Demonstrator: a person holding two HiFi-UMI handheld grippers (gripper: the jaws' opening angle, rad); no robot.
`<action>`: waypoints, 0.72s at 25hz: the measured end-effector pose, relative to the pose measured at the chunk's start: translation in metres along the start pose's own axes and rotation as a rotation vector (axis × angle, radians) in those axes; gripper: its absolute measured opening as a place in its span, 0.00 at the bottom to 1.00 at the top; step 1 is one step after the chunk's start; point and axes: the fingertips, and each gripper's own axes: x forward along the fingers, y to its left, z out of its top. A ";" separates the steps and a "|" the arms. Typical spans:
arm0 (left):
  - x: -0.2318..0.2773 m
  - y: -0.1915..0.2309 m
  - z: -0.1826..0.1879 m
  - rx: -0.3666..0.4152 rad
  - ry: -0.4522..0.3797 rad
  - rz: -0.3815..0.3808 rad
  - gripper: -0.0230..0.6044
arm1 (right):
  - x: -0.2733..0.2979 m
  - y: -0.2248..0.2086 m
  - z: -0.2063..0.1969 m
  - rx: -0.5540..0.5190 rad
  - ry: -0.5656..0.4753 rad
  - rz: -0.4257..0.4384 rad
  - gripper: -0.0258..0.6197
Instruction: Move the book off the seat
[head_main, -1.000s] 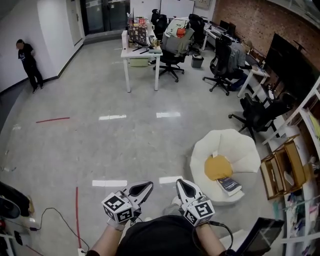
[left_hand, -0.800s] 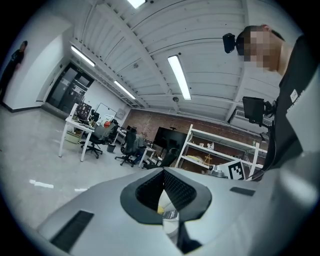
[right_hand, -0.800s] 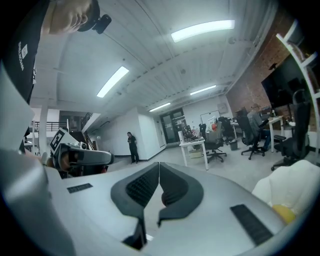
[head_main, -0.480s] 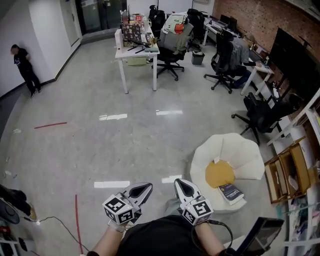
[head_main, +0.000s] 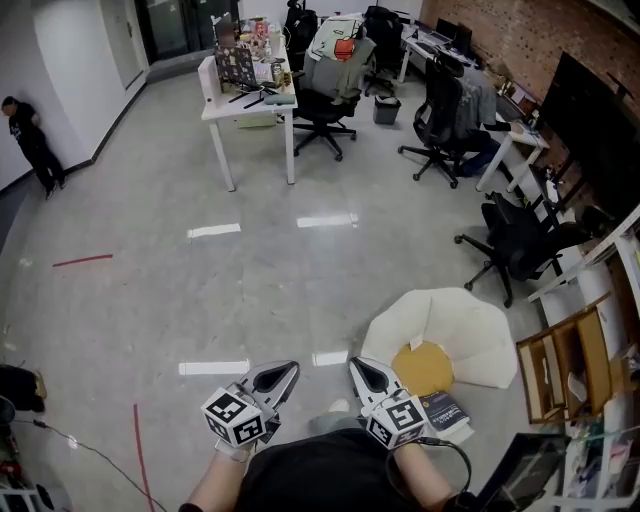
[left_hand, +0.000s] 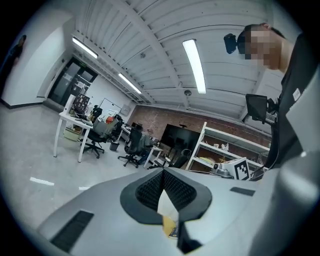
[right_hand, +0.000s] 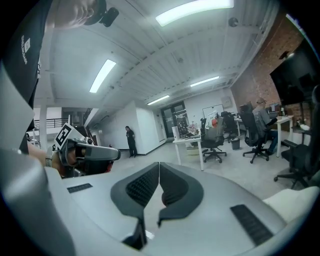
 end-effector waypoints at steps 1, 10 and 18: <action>0.015 0.003 0.003 0.000 0.002 -0.004 0.04 | 0.003 -0.014 0.002 0.002 0.003 -0.004 0.06; 0.118 0.003 0.020 0.004 0.059 -0.062 0.04 | -0.007 -0.117 0.018 0.056 -0.013 -0.110 0.06; 0.176 -0.025 0.013 0.044 0.180 -0.215 0.04 | -0.047 -0.157 0.013 0.119 -0.046 -0.274 0.06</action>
